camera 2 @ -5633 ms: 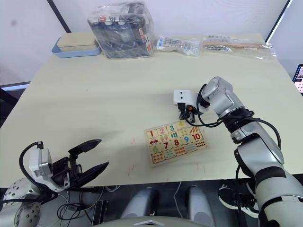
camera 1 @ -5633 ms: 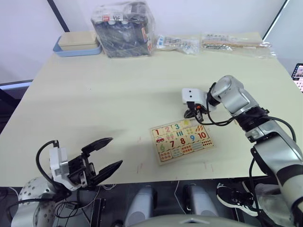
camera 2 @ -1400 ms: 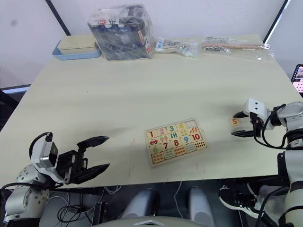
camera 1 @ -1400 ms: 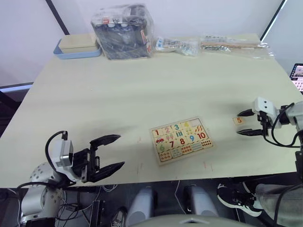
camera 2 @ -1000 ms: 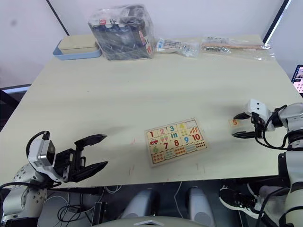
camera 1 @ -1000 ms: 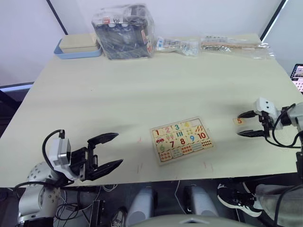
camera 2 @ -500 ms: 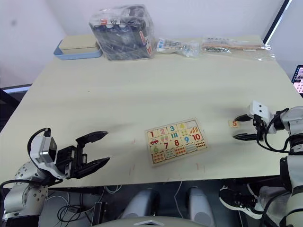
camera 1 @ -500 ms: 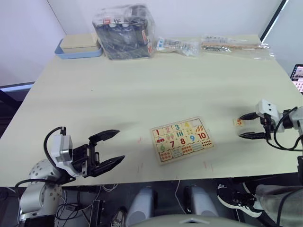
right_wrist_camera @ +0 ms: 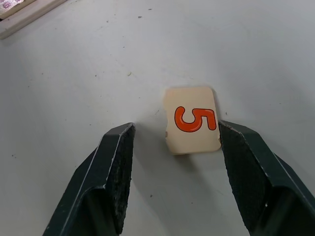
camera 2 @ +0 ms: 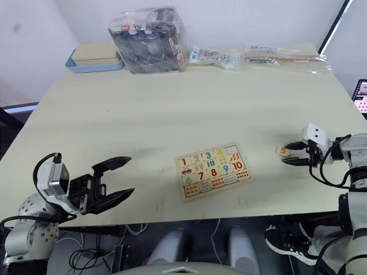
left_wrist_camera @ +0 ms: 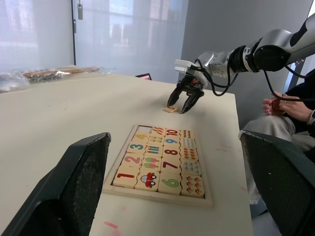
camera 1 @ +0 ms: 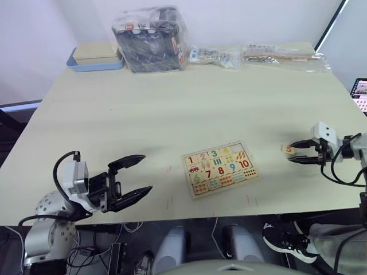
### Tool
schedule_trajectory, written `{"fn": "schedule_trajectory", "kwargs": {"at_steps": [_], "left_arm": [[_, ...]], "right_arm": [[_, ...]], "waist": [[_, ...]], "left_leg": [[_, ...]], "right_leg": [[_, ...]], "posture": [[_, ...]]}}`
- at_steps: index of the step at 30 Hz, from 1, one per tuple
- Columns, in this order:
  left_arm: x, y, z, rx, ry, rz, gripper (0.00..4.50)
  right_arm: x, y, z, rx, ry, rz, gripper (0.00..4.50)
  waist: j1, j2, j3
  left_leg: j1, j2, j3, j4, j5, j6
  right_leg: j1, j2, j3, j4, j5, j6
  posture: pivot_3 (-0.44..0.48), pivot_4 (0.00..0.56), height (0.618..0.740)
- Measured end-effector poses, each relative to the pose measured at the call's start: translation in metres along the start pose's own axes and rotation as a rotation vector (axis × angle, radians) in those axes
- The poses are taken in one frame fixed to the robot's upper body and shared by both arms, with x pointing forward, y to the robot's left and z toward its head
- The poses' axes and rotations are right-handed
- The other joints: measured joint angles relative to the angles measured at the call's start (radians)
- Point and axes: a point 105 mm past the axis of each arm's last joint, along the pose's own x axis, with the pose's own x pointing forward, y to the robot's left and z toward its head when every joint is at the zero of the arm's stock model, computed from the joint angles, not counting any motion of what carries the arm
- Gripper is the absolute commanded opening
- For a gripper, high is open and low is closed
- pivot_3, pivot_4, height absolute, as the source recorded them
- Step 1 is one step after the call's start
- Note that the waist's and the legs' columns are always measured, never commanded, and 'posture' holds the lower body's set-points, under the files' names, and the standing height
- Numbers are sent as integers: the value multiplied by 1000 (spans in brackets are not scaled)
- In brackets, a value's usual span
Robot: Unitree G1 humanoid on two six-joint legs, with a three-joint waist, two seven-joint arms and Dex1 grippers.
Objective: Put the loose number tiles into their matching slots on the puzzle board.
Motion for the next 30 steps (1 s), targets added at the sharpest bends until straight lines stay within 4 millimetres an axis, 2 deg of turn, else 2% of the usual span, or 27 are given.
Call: {"fn": "schedule_trajectory", "kwargs": {"at_steps": [1,4,6,7,15,19,23,26,29,30], "left_arm": [[0,0,0,0,0,0,4500],[1,1,0,-1,0,4,4500],[1,1,0,-3,0,7,4500],[1,1,0,-4,0,7,4500],[4,3,0,-7,-3,1,4500],[6,3,0,-7,-5,-6,4500],[7,4,1,-3,-5,-6,4500],[7,4,1,-4,-4,-5,4500],[6,4,0,-6,1,-4,4500],[5,3,0,-9,5,-3,4500]], "right_arm": [[0,0,0,1,-1,-3,2747],[1,-1,-2,12,-6,-19,1963],[1,-2,-2,20,-16,-34,995],[1,-2,-2,22,-22,-37,862],[1,-3,1,19,-35,-56,863],[2,-11,12,-37,-32,-104,863],[6,-11,43,-152,-27,-71,863],[9,3,76,-210,-12,13,863],[10,17,102,-199,32,95,863],[12,23,116,-200,41,120,863]], "waist": [[0,0,0],[0,-1,-1],[1,-1,-1],[1,-2,-1],[-1,-2,-1],[-2,0,0],[-3,3,1],[2,3,2],[3,4,2],[2,4,2]], "left_leg": [[0,0,0,0,0,0],[0,0,0,0,0,0],[0,0,0,0,0,0],[0,0,0,0,0,0],[0,0,0,0,0,0],[-1,0,1,0,0,0],[-1,1,0,-1,0,0],[-3,1,-2,-2,0,0],[-4,1,-2,-2,0,0],[-5,1,-2,-2,0,0]], "right_leg": [[0,0,0,0,0,0],[0,0,0,0,0,0],[0,0,0,0,0,0],[0,0,0,0,0,0],[0,0,0,1,0,0],[-1,0,2,1,0,0],[-3,1,1,1,2,4],[-4,0,-1,1,2,4],[-4,-1,-1,-1,2,4],[-5,-5,-1,-1,2,4]], "posture": [[0,150,740],[0,150,740],[0,150,740],[0,150,740],[0,150,740],[0,150,740],[0,150,740],[0,150,740],[0,150,740],[0,150,740]]}}
